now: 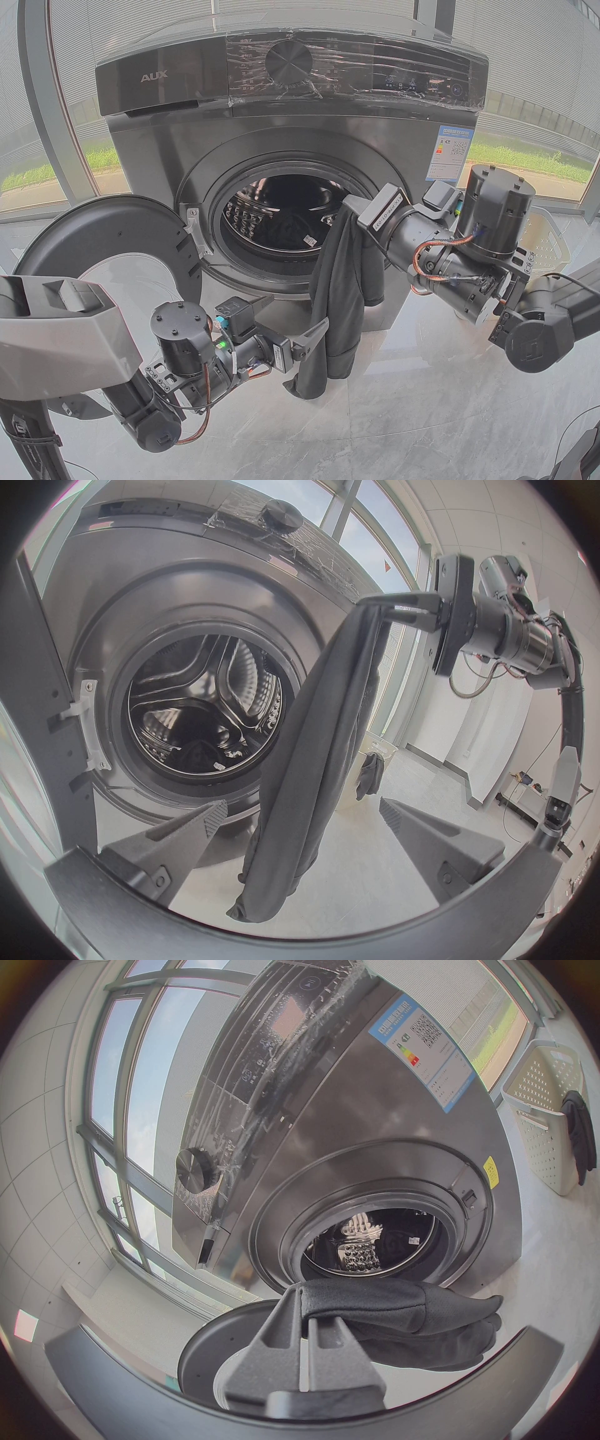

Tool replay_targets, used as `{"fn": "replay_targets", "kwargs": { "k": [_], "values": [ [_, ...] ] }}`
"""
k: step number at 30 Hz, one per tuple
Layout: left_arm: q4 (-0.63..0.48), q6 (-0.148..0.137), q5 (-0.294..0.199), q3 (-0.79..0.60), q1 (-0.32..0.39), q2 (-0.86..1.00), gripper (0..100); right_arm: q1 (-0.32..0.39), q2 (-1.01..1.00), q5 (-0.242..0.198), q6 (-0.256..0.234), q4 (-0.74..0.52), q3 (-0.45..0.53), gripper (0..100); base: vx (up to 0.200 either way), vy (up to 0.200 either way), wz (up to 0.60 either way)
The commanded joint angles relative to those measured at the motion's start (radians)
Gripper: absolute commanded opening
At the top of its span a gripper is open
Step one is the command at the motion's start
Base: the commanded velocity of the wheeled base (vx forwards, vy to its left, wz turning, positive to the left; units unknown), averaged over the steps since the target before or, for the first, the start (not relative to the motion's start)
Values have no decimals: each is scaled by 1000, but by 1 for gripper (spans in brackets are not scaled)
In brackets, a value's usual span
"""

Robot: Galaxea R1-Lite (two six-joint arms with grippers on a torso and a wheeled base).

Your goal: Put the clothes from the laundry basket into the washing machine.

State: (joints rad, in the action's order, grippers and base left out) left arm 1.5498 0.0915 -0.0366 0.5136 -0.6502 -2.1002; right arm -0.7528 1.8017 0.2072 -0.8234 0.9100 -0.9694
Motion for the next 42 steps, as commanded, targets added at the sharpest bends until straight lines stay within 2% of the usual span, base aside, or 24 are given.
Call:
{"fn": "replay_targets", "kwargs": {
  "k": [1, 6, 20, 24, 28, 34, 42],
  "values": [
    [1, 2, 1, 34, -16, -52, 100, -14, 2, 1, -3, -2, -22, 0, 0, 0, 0],
    [3, 8, 3, 80, -37, -106, 100, -16, 5, 1, -3, 4, -22, 0, 0, 0, 0],
    [-16, 7, 4, 287, -29, -277, 100, -31, 8, 3, -8, 12, -19, 0, 0, 0, 0],
    [-36, 5, 44, 325, -29, -297, 100, -31, 8, 3, -8, 12, -15, 0, 0, 0, 0],
    [-40, 2, 43, 333, -37, -296, 100, -33, 10, 3, -8, 12, -15, 0, 0, 0, 0],
    [-89, 2, 43, 422, -32, -343, 100, -36, 10, 3, -10, 12, -12, 0, 0, 0, 0],
    [-97, 2, 93, 485, -3, -374, 100, -31, 4, 3, -11, 13, -3, 0, 0, 0, 0]
  ]
}}
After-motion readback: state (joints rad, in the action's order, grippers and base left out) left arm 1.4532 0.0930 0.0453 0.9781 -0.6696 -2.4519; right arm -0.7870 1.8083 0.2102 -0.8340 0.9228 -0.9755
